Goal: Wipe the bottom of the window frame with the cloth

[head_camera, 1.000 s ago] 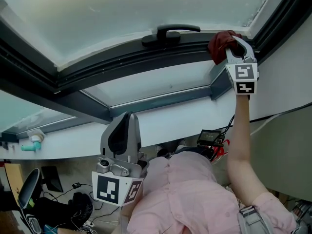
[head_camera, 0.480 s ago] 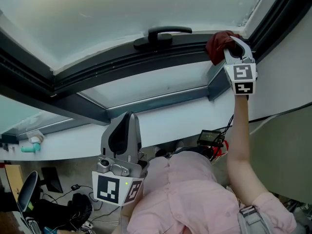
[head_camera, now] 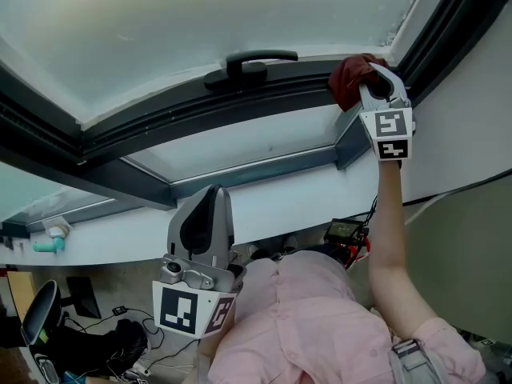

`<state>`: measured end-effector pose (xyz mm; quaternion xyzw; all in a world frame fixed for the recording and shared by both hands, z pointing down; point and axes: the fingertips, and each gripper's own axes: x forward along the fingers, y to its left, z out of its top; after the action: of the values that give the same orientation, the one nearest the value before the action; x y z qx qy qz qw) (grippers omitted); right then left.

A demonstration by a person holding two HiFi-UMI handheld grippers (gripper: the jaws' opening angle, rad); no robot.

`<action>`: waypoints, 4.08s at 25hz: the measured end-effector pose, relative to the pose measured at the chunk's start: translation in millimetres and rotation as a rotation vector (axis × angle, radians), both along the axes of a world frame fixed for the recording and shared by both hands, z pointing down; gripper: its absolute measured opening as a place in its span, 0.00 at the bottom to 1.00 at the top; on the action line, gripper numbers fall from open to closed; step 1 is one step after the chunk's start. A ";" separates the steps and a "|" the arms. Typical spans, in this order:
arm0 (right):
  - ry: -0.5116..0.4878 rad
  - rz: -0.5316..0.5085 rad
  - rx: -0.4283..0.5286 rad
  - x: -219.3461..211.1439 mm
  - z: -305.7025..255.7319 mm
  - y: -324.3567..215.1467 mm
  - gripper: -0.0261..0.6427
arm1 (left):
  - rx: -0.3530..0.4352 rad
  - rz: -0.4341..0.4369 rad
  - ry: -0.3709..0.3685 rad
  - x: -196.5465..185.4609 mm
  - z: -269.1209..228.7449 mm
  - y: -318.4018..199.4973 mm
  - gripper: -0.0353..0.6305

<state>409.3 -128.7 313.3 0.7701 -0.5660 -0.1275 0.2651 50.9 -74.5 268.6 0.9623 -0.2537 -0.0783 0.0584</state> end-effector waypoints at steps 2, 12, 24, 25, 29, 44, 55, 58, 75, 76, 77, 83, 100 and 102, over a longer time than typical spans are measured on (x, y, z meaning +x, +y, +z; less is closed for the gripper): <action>-0.001 -0.006 0.001 3.5 -0.3 2.0 0.14 | 0.000 0.002 -0.002 6.3 -0.5 3.6 0.05; -0.025 -0.051 0.035 20.2 1.2 9.7 0.14 | -0.007 0.008 -0.004 43.4 9.3 25.3 0.05; 0.005 -0.058 0.039 25.1 1.2 14.5 0.14 | -0.031 -0.002 -0.008 67.2 18.9 41.6 0.05; 0.007 -0.054 0.038 27.3 0.9 15.0 0.14 | -0.033 -0.002 -0.010 68.4 19.9 41.9 0.05; 0.036 -0.031 0.032 36.7 0.6 20.0 0.14 | -0.037 -0.003 -0.009 71.9 21.9 42.8 0.05; 0.124 -0.359 0.126 -153.1 -29.4 7.1 0.15 | -0.007 -0.084 -0.022 45.7 13.6 14.9 0.05; 0.188 -0.534 0.000 -257.0 19.4 -57.3 0.15 | 0.004 -0.172 -0.030 -3.4 5.8 -18.7 0.05; 0.198 -0.531 0.024 -258.9 23.7 -59.1 0.15 | 0.006 -0.154 -0.029 -1.9 5.2 -22.4 0.05; 0.207 -0.530 0.026 -239.0 22.1 -52.4 0.15 | 0.007 -0.064 -0.024 32.5 5.7 -20.5 0.05; 0.205 -0.530 0.026 -237.3 22.1 -51.6 0.15 | 0.009 -0.063 -0.023 34.0 5.5 -19.7 0.05; 0.202 -0.530 0.027 -235.5 22.1 -50.9 0.15 | 0.010 -0.064 -0.022 35.4 5.4 -18.9 0.05; 0.178 -0.525 0.034 -223.1 22.1 -45.9 0.15 | 0.010 -0.070 -0.022 41.8 7.2 -14.4 0.05; 0.146 -0.504 0.031 -191.4 24.2 -29.7 0.15 | 0.010 -0.078 -0.010 57.9 6.9 5.1 0.05; 0.146 -0.506 0.033 -188.6 24.9 -27.5 0.15 | 0.010 -0.080 -0.011 59.9 7.6 8.2 0.05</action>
<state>220.7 -156.3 338.1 0.5971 -0.7177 -0.2542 0.2524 110.8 -66.3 276.3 0.9520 -0.2922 -0.0766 0.0489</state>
